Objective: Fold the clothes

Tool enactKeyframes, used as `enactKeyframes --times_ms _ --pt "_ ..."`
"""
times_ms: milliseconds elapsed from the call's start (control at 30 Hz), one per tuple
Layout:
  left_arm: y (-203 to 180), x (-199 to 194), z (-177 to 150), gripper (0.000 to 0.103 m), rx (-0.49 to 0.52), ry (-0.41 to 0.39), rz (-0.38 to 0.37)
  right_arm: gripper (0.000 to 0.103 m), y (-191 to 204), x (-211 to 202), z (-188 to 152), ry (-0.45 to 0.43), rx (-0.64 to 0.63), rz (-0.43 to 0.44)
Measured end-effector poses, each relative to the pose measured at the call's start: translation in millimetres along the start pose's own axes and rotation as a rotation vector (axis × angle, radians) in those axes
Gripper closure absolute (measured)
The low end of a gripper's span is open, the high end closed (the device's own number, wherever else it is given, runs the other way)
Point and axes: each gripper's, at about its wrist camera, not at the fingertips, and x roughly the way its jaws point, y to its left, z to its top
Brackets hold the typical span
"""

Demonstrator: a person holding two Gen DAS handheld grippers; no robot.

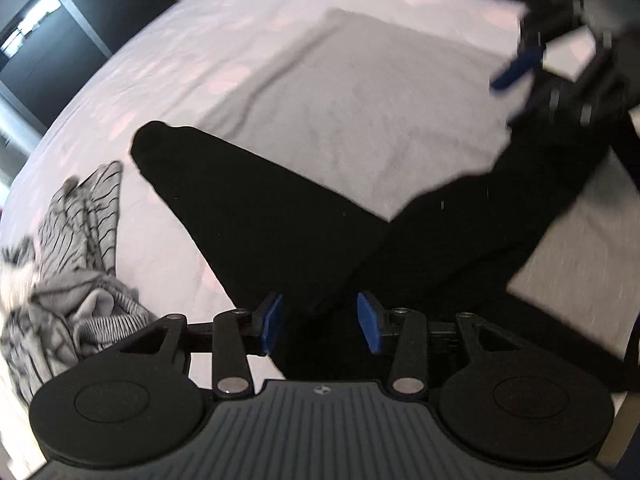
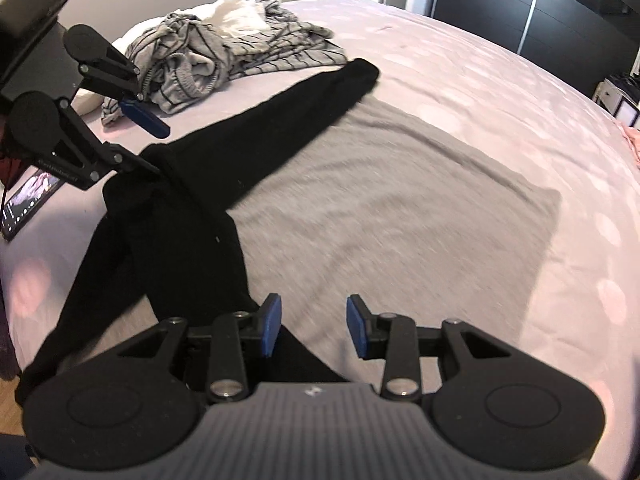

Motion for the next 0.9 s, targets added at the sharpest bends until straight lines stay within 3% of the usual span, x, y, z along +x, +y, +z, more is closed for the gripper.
enactKeyframes --times_ms 100,267,467,633,733,900 --pt "2.7 9.8 1.0 0.066 0.049 0.021 -0.013 0.062 -12.3 -14.0 -9.1 -0.011 0.028 -0.036" --pt "0.8 26.1 0.9 0.099 0.071 0.072 -0.046 0.062 -41.8 -33.9 -27.4 -0.001 0.116 -0.143" --pt "5.0 -7.1 9.5 0.101 -0.017 0.048 -0.042 0.062 -98.9 -57.1 -40.6 0.028 0.361 -0.245" --pt "10.4 -67.3 21.2 0.101 -0.094 -0.039 -0.045 0.064 -147.4 -45.9 -40.7 0.138 0.588 -0.142" --pt "13.3 -100.8 26.8 0.101 -0.113 -0.089 -0.035 0.074 -162.3 -23.4 -37.8 0.220 0.621 -0.100" --pt "20.9 -144.9 34.2 0.101 -0.144 -0.144 -0.011 0.074 -166.7 -2.5 -35.3 0.247 0.713 -0.016"
